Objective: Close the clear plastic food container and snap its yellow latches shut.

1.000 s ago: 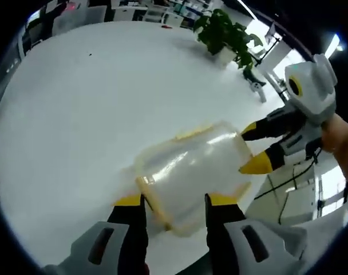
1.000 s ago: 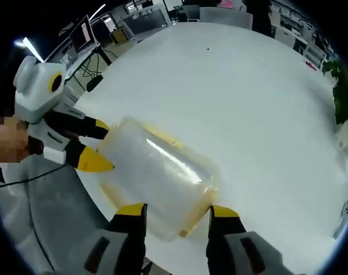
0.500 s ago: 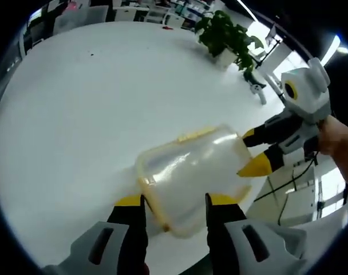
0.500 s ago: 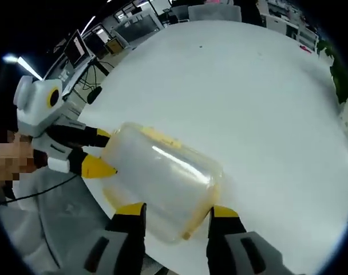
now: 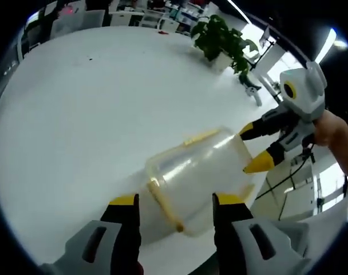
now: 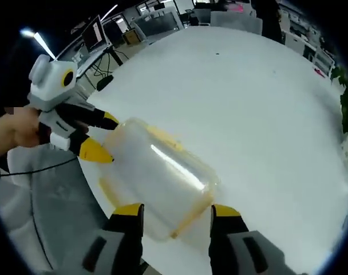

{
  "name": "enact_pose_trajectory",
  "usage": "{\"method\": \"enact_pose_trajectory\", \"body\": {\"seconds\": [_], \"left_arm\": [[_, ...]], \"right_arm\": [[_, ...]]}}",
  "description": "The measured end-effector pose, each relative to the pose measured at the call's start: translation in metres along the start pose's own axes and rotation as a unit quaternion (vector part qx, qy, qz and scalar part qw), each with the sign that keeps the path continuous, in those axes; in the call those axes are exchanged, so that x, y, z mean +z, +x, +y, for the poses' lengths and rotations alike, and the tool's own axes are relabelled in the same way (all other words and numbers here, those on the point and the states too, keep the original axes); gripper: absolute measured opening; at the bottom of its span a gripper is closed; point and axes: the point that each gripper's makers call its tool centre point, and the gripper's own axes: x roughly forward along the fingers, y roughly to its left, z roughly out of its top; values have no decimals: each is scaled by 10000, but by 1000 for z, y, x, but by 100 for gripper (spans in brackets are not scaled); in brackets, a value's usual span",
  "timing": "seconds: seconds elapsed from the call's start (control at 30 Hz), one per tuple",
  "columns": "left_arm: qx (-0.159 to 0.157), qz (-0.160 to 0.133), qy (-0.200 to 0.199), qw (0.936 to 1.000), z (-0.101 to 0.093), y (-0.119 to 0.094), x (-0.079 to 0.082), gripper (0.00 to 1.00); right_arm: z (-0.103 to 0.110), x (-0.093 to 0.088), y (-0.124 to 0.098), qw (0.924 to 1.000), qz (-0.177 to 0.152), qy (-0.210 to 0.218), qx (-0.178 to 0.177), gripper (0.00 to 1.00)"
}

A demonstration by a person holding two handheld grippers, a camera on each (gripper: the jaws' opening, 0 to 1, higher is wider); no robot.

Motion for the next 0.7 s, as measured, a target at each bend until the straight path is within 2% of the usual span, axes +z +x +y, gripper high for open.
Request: {"method": "enact_pose_trajectory", "body": {"seconds": [0.03, 0.07, 0.17, 0.2, 0.3, 0.4, 0.47, 0.5, 0.57, 0.63, 0.67, 0.7], "left_arm": [[-45, -10, 0, 10000, -1, -2, 1, 52], [-68, -31, 59, 10000, -2, -4, 2, 53], [61, -90, 628, 9980, 0, -9, 9, 53], [66, -187, 824, 9964, -1, -11, 14, 53], [-125, -355, 1086, 9934, -10, -13, 22, 53], [-180, -404, 1575, 9865, -15, -17, 26, 54], [-305, -398, 2027, 9780, -23, -19, 27, 54], [-361, -418, 2332, 9709, -28, -20, 28, 54], [-534, -495, 2758, 9585, -40, -20, 30, 53], [-822, -560, 2870, 9527, -54, -20, 31, 49], [-947, -697, 3175, 9409, -62, -20, 33, 44], [-835, -701, 3447, 9324, -62, -19, 34, 42]], "right_arm": [[-2, -2, -2, 10000, 31, -51, -46, 43], [-5, -2, -4, 9995, 50, -311, -69, 44], [-1, 2, -6, 9926, -19, -1216, -3, 45], [0, 1, -8, 9879, 54, -1546, -67, 44], [3, 7, -12, 9767, -7, -2142, -130, 41], [20, 12, -15, 9632, -88, -2684, 140, 38], [27, 15, -17, 9520, -176, -3047, 253, 31], [32, 18, -17, 9455, -269, -3231, 314, 31], [44, 20, -16, 9405, -370, -3332, 553, 35], [52, 22, -15, 9347, -450, -3446, 749, 32], [55, 26, -14, 9274, -490, -3633, 745, 29], [56, 28, -14, 9205, -514, -3804, 734, 26]]}}
